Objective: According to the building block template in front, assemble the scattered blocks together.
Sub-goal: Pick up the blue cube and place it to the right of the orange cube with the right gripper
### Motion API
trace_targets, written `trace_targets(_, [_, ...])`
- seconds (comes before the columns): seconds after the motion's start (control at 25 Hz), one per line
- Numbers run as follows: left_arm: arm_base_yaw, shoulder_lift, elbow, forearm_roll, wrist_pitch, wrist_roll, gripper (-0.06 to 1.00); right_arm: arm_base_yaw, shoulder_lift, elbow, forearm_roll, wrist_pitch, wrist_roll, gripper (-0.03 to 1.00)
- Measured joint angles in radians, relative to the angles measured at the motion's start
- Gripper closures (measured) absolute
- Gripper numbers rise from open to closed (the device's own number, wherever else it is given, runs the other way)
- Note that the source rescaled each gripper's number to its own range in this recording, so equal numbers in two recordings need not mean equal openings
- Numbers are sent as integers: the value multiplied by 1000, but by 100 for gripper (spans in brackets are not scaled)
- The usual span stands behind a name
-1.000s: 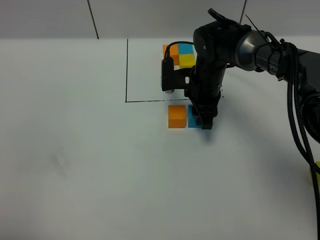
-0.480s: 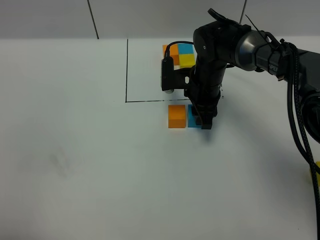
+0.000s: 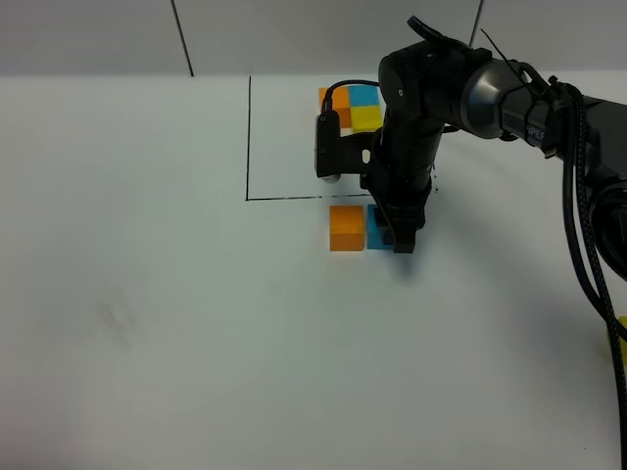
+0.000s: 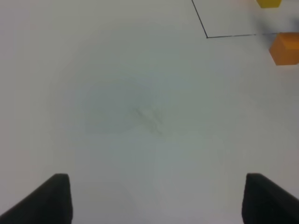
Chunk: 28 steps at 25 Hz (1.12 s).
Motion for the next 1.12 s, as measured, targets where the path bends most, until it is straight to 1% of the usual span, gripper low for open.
trace_targets(0.32, [0, 0, 0, 0, 0, 0, 23, 0, 0, 0, 5, 5, 0, 73])
trace_targets(0.52, [0, 0, 0, 0, 0, 0, 23, 0, 0, 0, 35, 4, 0, 73])
trace_targets(0.84, [0, 0, 0, 0, 0, 0, 23, 0, 0, 0, 37, 1, 0, 73])
trace_targets(1.12, [0, 0, 0, 0, 0, 1, 23, 0, 0, 0, 31, 2, -35, 73])
